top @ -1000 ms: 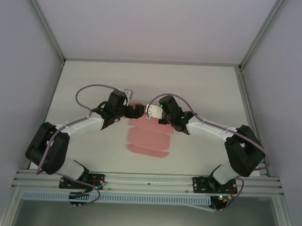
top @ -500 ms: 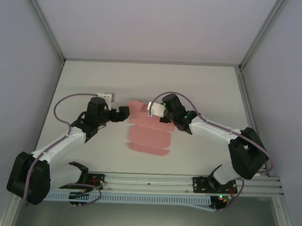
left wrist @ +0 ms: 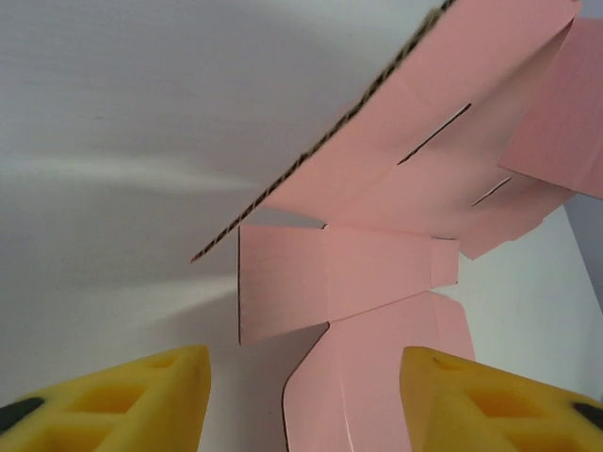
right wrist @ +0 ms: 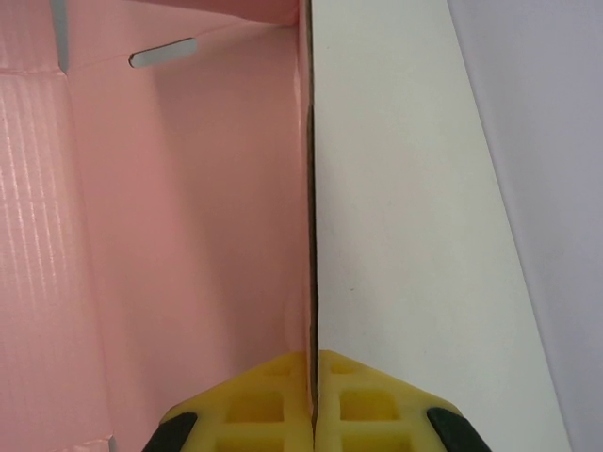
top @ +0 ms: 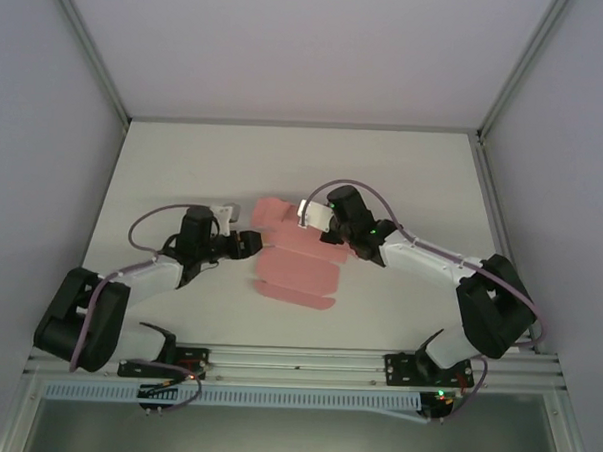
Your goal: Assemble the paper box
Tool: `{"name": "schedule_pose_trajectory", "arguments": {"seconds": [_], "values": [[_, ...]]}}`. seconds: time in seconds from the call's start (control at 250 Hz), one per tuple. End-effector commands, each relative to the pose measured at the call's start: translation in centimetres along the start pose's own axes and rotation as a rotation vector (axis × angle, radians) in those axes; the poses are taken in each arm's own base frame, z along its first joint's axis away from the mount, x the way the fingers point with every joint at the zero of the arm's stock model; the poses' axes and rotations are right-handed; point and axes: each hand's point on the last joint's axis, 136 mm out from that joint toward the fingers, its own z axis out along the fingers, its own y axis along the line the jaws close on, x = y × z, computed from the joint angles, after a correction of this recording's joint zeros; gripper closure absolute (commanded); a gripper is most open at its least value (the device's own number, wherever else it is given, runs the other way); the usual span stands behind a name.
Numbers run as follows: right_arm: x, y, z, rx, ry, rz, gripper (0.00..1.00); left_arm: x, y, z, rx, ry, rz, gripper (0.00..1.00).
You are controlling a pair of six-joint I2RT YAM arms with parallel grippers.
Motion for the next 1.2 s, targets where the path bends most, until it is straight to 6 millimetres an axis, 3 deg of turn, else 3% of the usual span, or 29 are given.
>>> {"name": "schedule_pose_trajectory", "arguments": {"seconds": [0.0, 0.236, 0.403, 0.467, 0.575, 0.719, 0.946, 1.194], "values": [[-0.7, -0.6, -0.7, -0.003, -0.028, 0.038, 1.00, -0.7, -0.1, 0.5, 0.026, -0.029, 0.027, 0.46], [-1.0, -0.8, -0.9, -0.007, -0.036, 0.051, 1.00, -0.4, 0.8, 2.0, 0.027, -0.005, 0.037, 0.57], [-0.8, -0.3, -0.6, -0.021, -0.030, 0.055, 1.00, -0.7, -0.5, 2.0, 0.110, -0.031, 0.052, 0.62], [-0.7, -0.4, -0.5, -0.020, -0.025, 0.061, 1.00, -0.9, -0.9, 1.9, 0.133, -0.053, 0.053, 0.73], [-0.7, -0.7, -0.5, -0.008, -0.020, 0.066, 1.00, -1.0, -1.1, 2.0, 0.141, -0.050, 0.047, 1.00], [-0.6, -0.9, -0.4, -0.003, -0.002, 0.081, 1.00, -0.7, -1.5, 1.7, 0.069, -0.042, 0.112, 1.00], [-0.9, -0.4, -0.4, -0.007, 0.003, 0.070, 1.00, -2.3, -4.2, 1.2, -0.319, -0.077, 0.392, 1.00], [-2.5, 0.6, -0.4, -0.006, -0.033, 0.043, 1.00, -1.9, -7.6, 3.4, -0.468, -0.098, 0.580, 1.00]]}}
